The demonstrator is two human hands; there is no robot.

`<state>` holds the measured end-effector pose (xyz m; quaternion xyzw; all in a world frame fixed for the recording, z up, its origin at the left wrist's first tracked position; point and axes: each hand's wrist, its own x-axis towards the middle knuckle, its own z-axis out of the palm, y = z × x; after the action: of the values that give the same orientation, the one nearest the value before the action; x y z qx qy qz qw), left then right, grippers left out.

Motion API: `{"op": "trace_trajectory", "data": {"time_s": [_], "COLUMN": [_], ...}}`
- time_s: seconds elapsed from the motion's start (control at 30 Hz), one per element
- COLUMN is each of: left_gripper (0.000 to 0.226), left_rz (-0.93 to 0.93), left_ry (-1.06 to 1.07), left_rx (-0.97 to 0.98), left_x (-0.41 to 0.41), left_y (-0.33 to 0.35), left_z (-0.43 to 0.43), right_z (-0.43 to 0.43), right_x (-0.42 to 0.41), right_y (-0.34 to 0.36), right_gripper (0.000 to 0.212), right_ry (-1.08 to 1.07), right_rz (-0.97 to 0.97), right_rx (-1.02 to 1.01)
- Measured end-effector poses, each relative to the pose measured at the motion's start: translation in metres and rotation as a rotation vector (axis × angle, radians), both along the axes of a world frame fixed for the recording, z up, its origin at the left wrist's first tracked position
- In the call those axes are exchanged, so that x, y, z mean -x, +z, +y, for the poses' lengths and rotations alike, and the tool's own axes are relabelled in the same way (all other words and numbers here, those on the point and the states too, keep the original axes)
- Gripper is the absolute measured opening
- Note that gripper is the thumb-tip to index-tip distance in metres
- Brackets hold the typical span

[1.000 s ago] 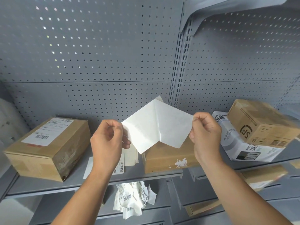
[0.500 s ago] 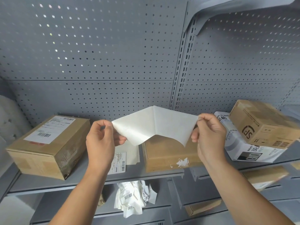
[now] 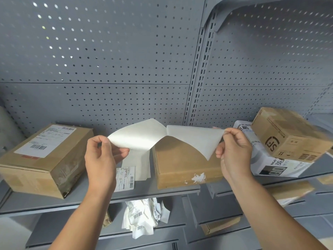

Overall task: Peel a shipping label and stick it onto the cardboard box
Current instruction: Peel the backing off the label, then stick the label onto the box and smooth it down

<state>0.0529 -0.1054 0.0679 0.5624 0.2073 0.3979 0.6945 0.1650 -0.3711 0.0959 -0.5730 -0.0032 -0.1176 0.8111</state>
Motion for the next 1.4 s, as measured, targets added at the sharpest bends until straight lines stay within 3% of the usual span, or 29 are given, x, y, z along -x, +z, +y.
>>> {"op": "trace_trajectory", "data": {"time_s": [0.3, 0.57, 0.93, 1.1, 1.2, 1.4], "left_gripper": [0.021, 0.027, 0.024, 0.024, 0.022, 0.026], "left_rz": [-0.031, -0.015, 0.03, 0.005, 0.028, 0.059], "left_ry": [0.049, 0.033, 0.03, -0.037, -0.056, -0.055], "left_rx": [-0.024, -0.099, -0.135, -0.129, -0.144, -0.206], "left_x": [-0.016, -0.032, -0.032, -0.027, -0.026, -0.024], "left_y": [-0.002, -0.004, -0.003, -0.008, -0.013, -0.016], "left_z": [-0.015, -0.049, -0.09, -0.105, -0.11, -0.11], "right_z": [-0.034, -0.07, -0.092, -0.089, -0.085, -0.079], "right_x": [-0.018, -0.051, -0.121, -0.127, -0.121, -0.115], "right_y": [-0.01, -0.034, -0.066, -0.069, -0.073, -0.073], "right_gripper": [0.025, 0.028, 0.018, 0.075, 0.08, 0.074], "right_ry": [-0.109, -0.131, -0.008, 0.145, 0.177, 0.211], "right_rz": [0.046, 0.005, 0.172, 0.253, 0.282, 0.284], "right_rx": [-0.034, 0.079, 0.279, 0.462, 0.528, 0.46]}}
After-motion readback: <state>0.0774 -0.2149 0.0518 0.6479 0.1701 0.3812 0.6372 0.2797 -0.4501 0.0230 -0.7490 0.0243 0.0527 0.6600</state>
